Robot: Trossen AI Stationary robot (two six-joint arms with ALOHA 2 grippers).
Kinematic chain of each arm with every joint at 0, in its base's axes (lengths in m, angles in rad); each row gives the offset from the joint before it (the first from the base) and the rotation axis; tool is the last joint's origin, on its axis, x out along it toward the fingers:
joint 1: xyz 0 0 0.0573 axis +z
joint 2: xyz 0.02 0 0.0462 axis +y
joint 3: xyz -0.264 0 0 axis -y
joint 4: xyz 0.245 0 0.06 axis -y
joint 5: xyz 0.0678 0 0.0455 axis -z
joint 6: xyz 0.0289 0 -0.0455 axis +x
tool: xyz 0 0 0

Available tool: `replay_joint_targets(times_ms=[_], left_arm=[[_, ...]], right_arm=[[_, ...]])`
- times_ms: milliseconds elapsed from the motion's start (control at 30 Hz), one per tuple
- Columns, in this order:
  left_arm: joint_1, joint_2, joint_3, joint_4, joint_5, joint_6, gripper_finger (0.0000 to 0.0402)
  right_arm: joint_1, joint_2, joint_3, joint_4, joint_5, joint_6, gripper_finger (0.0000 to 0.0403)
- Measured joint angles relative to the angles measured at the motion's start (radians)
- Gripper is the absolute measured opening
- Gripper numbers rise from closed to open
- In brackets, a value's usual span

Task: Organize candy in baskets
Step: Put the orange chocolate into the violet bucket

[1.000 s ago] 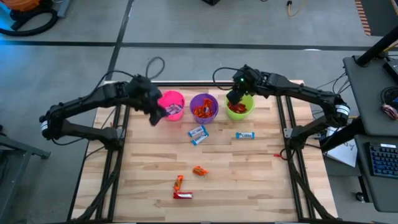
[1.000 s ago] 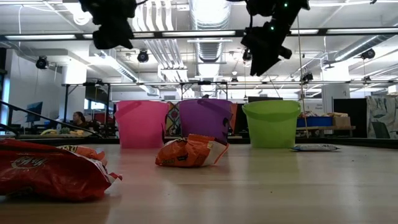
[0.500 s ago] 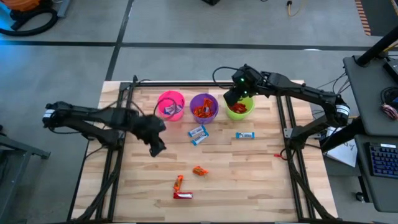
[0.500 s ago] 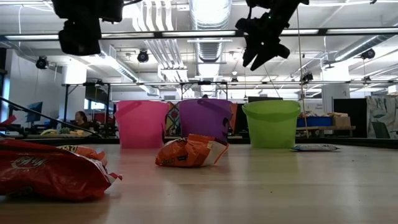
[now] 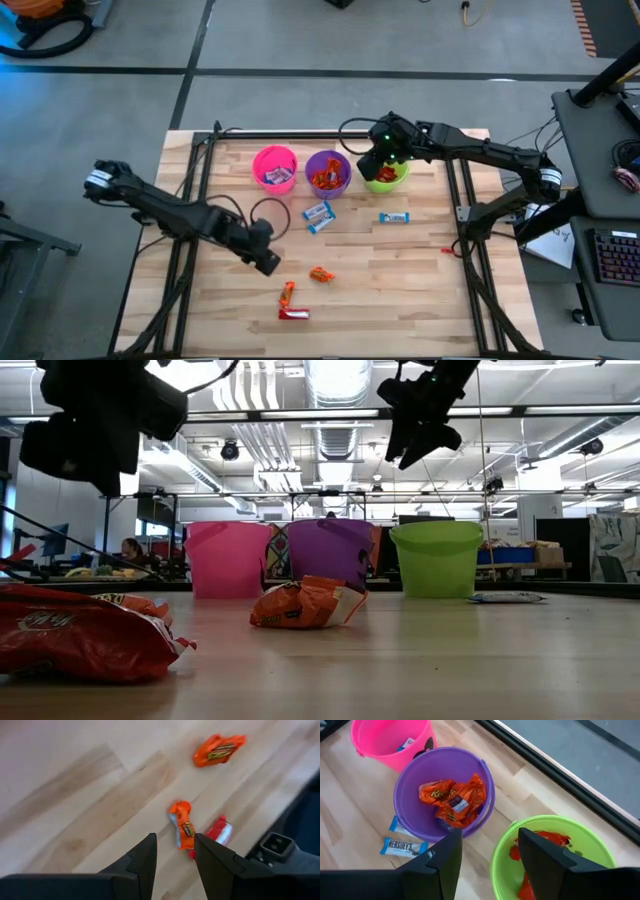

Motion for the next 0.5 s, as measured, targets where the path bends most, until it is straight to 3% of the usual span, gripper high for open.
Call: replay_joint_targets(times_ms=[233, 500], left_arm=[[-0.013, 0.195, 0.086, -0.002, 0.001, -0.055, 0.0127], [-0.047, 0.406, 0.222, -0.011, 0.000, -0.056, 0.0187]], right_arm=[[0.000, -0.003, 0.000, -0.036, -0.043, -0.044, 0.0187], [0.011, -0.011, 0.000, -0.051, -0.055, -0.074, 0.0187]])
